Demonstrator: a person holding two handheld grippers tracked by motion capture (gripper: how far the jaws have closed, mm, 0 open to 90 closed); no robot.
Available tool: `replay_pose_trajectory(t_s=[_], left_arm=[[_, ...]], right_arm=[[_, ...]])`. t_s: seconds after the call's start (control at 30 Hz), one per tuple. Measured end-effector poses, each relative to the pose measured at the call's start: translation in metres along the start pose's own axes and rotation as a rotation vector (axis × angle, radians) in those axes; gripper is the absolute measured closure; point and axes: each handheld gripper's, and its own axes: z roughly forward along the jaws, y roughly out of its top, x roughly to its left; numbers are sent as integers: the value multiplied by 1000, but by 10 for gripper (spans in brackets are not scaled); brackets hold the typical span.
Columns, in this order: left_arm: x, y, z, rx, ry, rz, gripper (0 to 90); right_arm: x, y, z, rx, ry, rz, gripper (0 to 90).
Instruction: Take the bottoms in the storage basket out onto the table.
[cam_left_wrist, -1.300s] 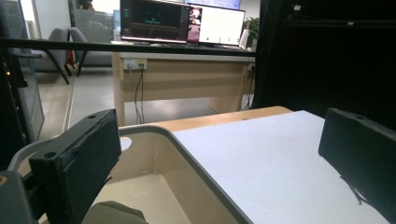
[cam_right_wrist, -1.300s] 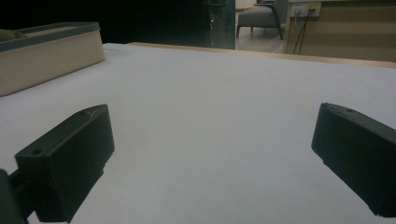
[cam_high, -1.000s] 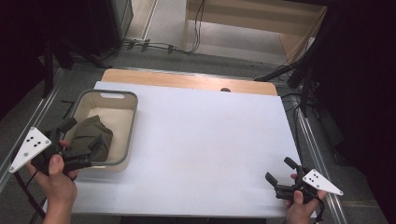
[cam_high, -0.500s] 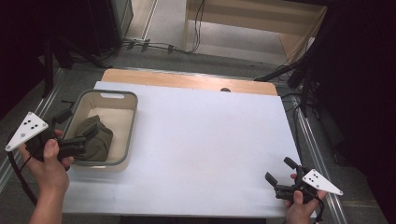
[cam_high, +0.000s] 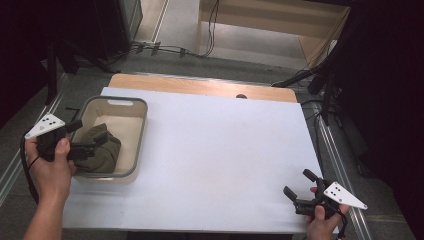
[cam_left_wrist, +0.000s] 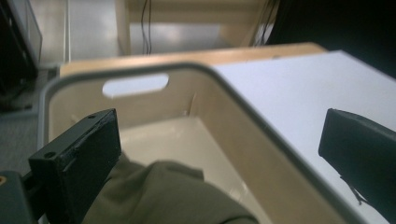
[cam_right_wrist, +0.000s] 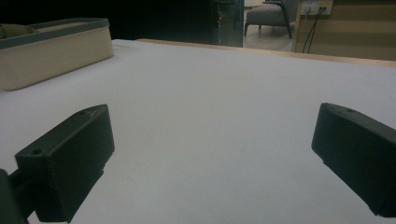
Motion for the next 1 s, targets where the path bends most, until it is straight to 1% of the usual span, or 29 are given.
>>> replay_pose_trajectory(t_s=[0.07, 0.1, 0.13, 0.3, 0.33, 0.4, 0.43, 0.47, 0.5, 0.53, 0.57, 0.6, 0.73, 0.77, 0.8, 0.83, 0.93, 0.97, 1.0], left_arm=[[1, 0, 5, 59, 2, 4, 0], [1, 0, 5, 59, 2, 4, 0], [2, 0, 11, 130, 16, 1, 0], [2, -2, 21, 249, 43, 0, 0], [2, -1, 22, 273, 48, -6, 0], [3, 0, 27, 331, 56, -5, 0], [3, 0, 27, 331, 56, -5, 0], [3, 1, 32, 385, 62, -3, 0], [3, 1, 36, 412, 66, 1, 0], [3, 1, 36, 412, 66, 1, 0], [3, 1, 39, 441, 69, 3, 0], [2, 0, 44, 488, 67, 13, 0], [1, 0, 51, 560, 74, 31, 0], [1, 0, 52, 574, 76, 32, 0], [1, 0, 52, 574, 76, 32, 0], [1, -1, 55, 602, 73, 34, 0], [2, -1, 57, 627, 78, 35, 0], [2, -1, 57, 627, 78, 35, 0], [2, -1, 59, 645, 86, 37, 0]], right_arm=[[-1, 0, 0, -8, 0, 7, 0], [-1, 0, 0, -8, 0, 7, 0], [-2, 0, -1, -9, 3, 9, 0], [-2, 0, 0, -4, 2, 10, 0], [-2, 0, 0, -4, 3, 10, 0], [-2, 0, 0, -3, 3, 13, 0], [-2, 0, 0, -3, 3, 13, 0], [-2, 0, 1, -5, 0, 15, 0], [-2, 0, 1, -6, 1, 14, 0], [-3, 0, 1, -5, 1, 14, 0], [-3, 0, 1, -5, 1, 14, 0], [-3, 0, 1, -3, 0, 17, 0], [-3, 1, 2, 1, -2, 15, 0], [-3, 1, 2, 1, -1, 15, 0], [-2, 1, 2, 1, 0, 14, 0], [-2, 1, 2, 1, 1, 12, 0], [-2, 0, 2, -1, 2, 10, 0], [-2, 0, 2, -1, 3, 10, 0], [-2, 0, 2, -1, 2, 11, 0]])
